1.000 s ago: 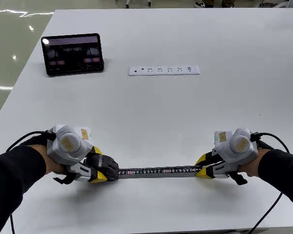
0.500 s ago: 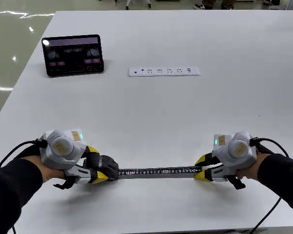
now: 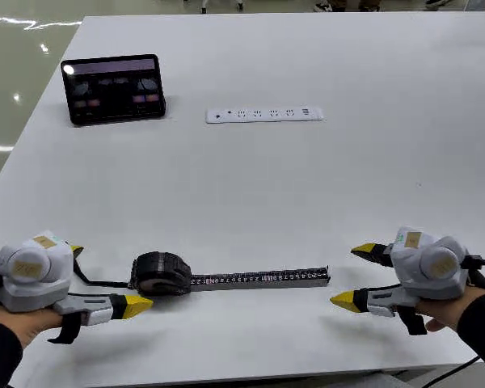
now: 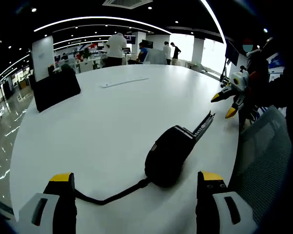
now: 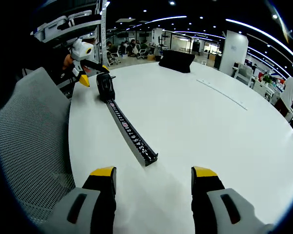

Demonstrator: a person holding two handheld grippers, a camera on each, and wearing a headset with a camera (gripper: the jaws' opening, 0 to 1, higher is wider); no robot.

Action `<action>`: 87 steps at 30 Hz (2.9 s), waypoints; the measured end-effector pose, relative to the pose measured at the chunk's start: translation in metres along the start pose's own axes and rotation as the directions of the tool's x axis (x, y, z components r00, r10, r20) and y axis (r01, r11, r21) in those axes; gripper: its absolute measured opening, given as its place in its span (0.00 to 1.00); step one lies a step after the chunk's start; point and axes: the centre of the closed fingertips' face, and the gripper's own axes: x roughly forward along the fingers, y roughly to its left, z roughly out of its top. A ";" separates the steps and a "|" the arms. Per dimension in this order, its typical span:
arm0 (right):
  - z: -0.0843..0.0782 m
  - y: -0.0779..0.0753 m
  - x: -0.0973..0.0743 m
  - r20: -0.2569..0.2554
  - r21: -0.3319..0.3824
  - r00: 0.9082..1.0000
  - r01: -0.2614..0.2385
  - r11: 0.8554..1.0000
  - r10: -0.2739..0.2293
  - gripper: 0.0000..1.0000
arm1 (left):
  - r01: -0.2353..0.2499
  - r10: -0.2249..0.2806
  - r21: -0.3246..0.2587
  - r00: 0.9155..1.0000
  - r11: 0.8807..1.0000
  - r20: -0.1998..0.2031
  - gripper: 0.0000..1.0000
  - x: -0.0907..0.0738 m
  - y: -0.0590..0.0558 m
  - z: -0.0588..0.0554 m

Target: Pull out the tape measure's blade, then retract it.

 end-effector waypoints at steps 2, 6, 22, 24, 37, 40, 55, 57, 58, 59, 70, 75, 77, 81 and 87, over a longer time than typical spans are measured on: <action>-0.006 -0.005 -0.012 0.011 0.007 0.999 0.049 0.999 -0.049 0.61 | -0.009 0.009 -0.022 1.000 1.000 0.004 1.00 -0.009 0.002 -0.003; -0.021 -0.001 -0.031 0.007 0.028 0.998 0.067 0.997 -0.067 0.70 | -0.018 0.019 -0.027 0.998 0.999 0.054 1.00 -0.025 0.003 -0.003; -0.058 0.003 -0.090 0.026 0.177 0.984 0.169 0.970 -0.176 1.00 | -0.017 0.019 -0.022 0.996 1.000 0.091 1.00 -0.058 -0.008 -0.011; -0.059 0.005 -0.092 0.024 0.180 0.983 0.173 0.968 -0.181 1.00 | -0.023 0.024 -0.022 0.996 1.000 0.089 1.00 -0.058 -0.007 -0.012; -0.046 0.003 -0.093 0.022 0.150 0.983 0.175 0.973 -0.180 0.97 | -0.035 0.036 -0.008 0.995 0.999 0.090 1.00 -0.054 -0.004 -0.004; -0.046 0.000 -0.092 0.016 0.141 0.985 0.169 0.975 -0.173 0.99 | -0.038 0.039 -0.022 0.996 0.999 0.080 1.00 -0.053 -0.005 -0.004; -0.034 -0.004 -0.046 -0.067 -0.007 0.998 0.015 1.000 -0.015 1.00 | -0.009 0.002 -0.085 0.996 0.996 -0.088 1.00 0.010 -0.057 0.020; -0.030 -0.002 -0.038 -0.075 -0.023 0.997 -0.004 1.000 0.002 1.00 | -0.008 0.001 -0.081 0.996 0.997 -0.085 1.00 0.021 -0.063 0.027; -0.027 -0.001 -0.035 -0.077 -0.030 0.997 -0.013 0.999 0.011 1.00 | -0.014 0.007 -0.079 0.996 0.997 -0.085 1.00 0.024 -0.065 0.029; -0.024 -0.001 -0.031 -0.075 -0.039 0.997 -0.026 0.999 0.023 1.00 | -0.034 0.027 -0.087 0.997 0.996 -0.078 0.99 0.029 -0.063 0.030; 0.002 0.008 0.003 -0.104 -0.148 0.986 -0.144 0.978 0.130 0.89 | -0.293 0.290 -0.215 0.956 0.932 -0.045 0.91 0.047 -0.042 0.021; 0.011 0.010 0.020 -0.121 -0.179 0.977 -0.195 0.964 0.175 0.80 | -0.298 0.296 -0.287 0.954 0.910 -0.050 0.77 0.045 -0.038 0.013; 0.011 0.013 0.030 -0.146 -0.190 0.968 -0.228 0.955 0.202 0.77 | -0.286 0.283 -0.313 0.957 0.905 -0.056 0.65 0.047 -0.038 0.008; 0.005 0.020 0.042 -0.203 -0.213 0.944 -0.301 0.929 0.259 0.60 | -0.279 0.275 -0.336 0.960 0.900 -0.060 0.64 0.049 -0.042 0.009; 0.001 0.018 0.053 -0.258 -0.254 0.926 -0.340 0.905 0.275 0.42 | -0.287 0.281 -0.310 0.957 0.906 -0.066 0.61 0.051 -0.045 0.010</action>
